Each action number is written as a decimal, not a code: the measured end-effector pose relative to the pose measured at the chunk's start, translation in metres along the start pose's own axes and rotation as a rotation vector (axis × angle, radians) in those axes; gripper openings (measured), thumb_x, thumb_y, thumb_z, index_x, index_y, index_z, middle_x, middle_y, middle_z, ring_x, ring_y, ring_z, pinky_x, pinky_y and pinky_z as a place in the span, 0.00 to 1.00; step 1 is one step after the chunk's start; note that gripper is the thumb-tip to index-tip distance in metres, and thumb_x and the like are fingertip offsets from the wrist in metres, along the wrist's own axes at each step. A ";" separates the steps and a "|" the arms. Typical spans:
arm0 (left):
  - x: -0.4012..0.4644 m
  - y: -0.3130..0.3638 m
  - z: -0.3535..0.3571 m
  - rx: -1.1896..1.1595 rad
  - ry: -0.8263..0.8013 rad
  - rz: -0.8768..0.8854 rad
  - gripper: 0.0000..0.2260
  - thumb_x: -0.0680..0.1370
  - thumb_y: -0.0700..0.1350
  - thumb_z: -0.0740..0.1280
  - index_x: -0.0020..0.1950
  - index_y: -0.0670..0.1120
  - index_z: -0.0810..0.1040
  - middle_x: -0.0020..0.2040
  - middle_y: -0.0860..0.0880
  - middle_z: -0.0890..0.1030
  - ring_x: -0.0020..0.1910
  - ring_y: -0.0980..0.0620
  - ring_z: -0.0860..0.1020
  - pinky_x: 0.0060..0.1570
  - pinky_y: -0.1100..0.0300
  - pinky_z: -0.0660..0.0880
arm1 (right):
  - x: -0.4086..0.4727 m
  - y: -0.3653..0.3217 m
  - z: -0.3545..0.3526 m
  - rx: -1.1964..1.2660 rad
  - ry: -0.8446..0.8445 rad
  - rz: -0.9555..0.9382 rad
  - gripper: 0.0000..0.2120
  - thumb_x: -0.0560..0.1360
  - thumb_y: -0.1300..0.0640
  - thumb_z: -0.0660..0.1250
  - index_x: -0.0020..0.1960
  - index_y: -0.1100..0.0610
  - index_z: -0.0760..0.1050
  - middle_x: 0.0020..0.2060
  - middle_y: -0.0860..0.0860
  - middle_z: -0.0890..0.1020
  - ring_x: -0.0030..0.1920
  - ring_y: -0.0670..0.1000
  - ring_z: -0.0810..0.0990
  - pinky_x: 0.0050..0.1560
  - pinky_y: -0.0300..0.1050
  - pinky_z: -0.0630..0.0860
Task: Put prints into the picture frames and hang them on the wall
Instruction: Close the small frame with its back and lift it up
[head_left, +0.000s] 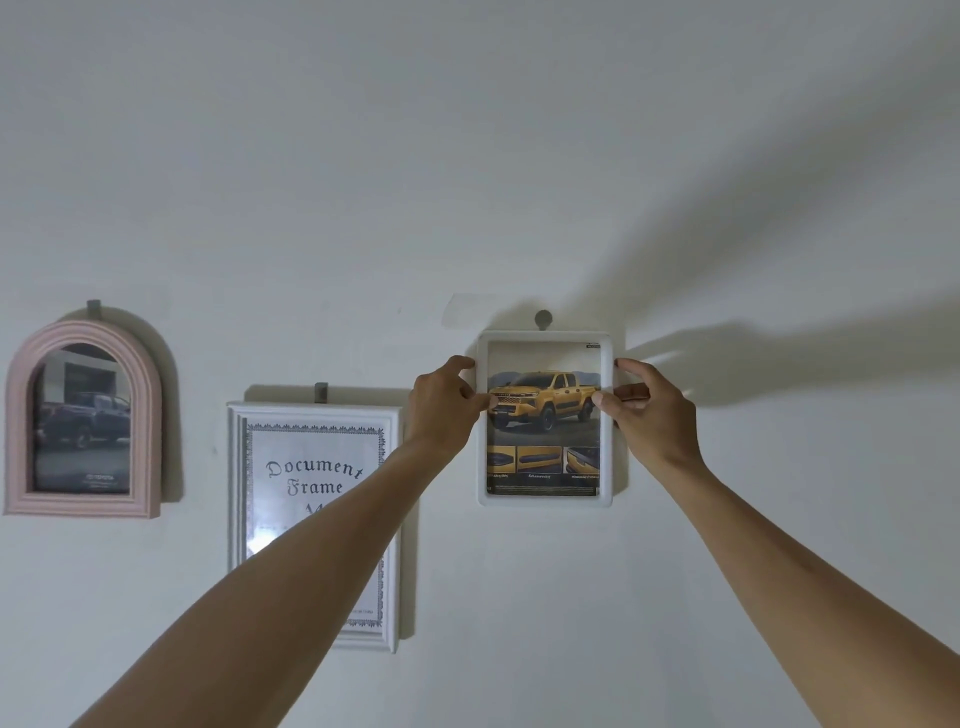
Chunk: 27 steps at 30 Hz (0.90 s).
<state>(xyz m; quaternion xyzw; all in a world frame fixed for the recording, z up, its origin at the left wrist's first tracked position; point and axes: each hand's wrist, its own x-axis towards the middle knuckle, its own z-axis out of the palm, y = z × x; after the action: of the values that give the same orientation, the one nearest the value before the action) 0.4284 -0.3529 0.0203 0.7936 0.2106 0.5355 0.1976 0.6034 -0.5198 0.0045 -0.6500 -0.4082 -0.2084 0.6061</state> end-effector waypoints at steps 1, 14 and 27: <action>-0.001 0.001 -0.001 -0.003 -0.005 -0.002 0.20 0.73 0.46 0.74 0.64 0.47 0.77 0.37 0.51 0.82 0.39 0.53 0.76 0.41 0.61 0.69 | 0.000 0.000 -0.001 -0.007 0.001 0.001 0.21 0.73 0.52 0.75 0.64 0.49 0.76 0.42 0.47 0.83 0.44 0.46 0.82 0.43 0.30 0.72; -0.013 -0.003 -0.003 -0.025 0.055 -0.048 0.24 0.73 0.53 0.74 0.65 0.46 0.75 0.45 0.49 0.82 0.46 0.50 0.79 0.47 0.56 0.76 | -0.015 0.005 -0.020 -0.016 -0.026 0.077 0.22 0.72 0.46 0.75 0.64 0.49 0.76 0.48 0.47 0.82 0.47 0.41 0.80 0.47 0.32 0.73; -0.202 -0.051 0.061 -0.127 -0.127 -0.188 0.17 0.74 0.55 0.71 0.59 0.50 0.76 0.45 0.55 0.80 0.43 0.55 0.79 0.47 0.54 0.78 | -0.137 0.094 -0.053 -0.197 -0.213 0.354 0.19 0.73 0.42 0.72 0.60 0.48 0.77 0.51 0.47 0.82 0.50 0.45 0.82 0.48 0.39 0.73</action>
<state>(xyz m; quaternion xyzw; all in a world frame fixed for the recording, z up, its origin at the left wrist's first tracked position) 0.4112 -0.4258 -0.1831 0.7886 0.2368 0.4754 0.3099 0.6101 -0.6022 -0.1491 -0.7860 -0.3272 -0.0678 0.5202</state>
